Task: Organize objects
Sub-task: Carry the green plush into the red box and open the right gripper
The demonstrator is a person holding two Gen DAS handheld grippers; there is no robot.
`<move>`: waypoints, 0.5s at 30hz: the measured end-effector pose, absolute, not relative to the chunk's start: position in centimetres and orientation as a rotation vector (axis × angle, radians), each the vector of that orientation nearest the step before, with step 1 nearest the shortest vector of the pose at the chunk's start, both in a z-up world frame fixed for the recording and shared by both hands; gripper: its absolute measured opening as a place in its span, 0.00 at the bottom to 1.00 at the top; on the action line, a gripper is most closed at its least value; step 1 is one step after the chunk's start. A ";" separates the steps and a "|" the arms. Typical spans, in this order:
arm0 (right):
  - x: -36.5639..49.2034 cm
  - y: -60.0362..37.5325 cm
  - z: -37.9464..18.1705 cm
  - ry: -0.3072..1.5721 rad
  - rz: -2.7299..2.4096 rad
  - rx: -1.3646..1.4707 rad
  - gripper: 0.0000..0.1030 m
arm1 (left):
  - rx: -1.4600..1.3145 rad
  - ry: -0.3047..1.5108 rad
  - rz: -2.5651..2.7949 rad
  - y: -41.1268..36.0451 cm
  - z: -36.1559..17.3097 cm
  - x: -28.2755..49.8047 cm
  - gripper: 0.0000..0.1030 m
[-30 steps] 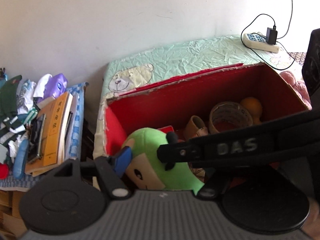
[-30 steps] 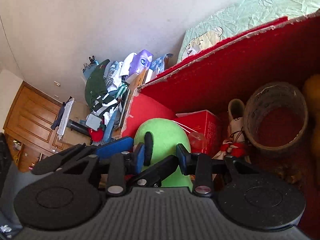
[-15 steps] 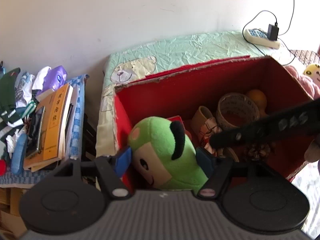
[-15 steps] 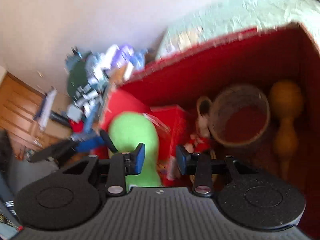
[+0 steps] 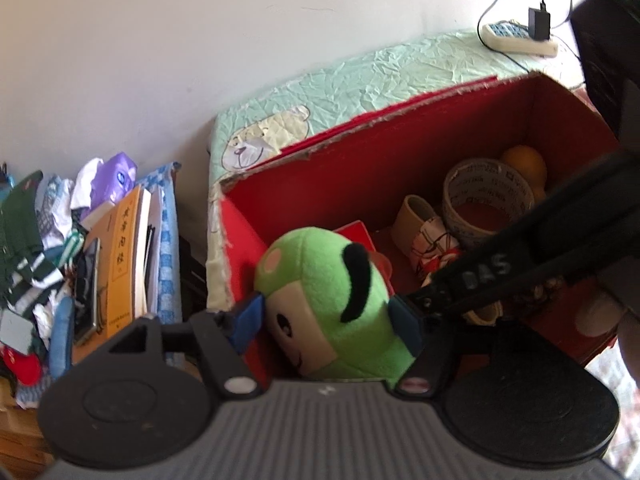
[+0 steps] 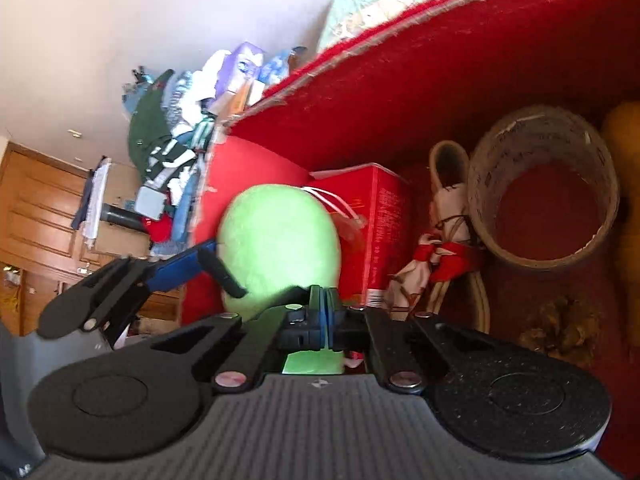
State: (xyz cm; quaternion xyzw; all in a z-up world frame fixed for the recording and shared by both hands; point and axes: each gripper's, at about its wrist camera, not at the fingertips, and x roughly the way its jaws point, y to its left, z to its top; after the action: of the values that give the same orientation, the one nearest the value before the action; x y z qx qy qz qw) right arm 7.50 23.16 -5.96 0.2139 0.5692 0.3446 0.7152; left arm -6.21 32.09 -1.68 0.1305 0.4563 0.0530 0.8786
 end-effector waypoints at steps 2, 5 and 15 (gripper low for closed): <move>7.4 23.0 -5.6 1.263 0.750 0.452 0.05 | 0.286 0.947 0.116 31.7 -1.9 -6.3 0.74; 7.1 22.3 -5.2 1.232 0.738 0.431 0.13 | 0.261 0.950 0.112 32.1 -1.7 -6.3 0.77; 5.4 21.2 -3.0 1.088 0.682 0.322 0.30 | 0.257 0.940 0.132 31.3 -0.4 -6.5 0.86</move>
State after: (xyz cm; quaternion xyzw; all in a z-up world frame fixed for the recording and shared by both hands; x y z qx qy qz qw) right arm 5.41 21.18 -3.03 0.1495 0.5049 0.3165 0.7890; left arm -6.51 31.25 -0.41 0.1233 0.4511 0.0634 0.8817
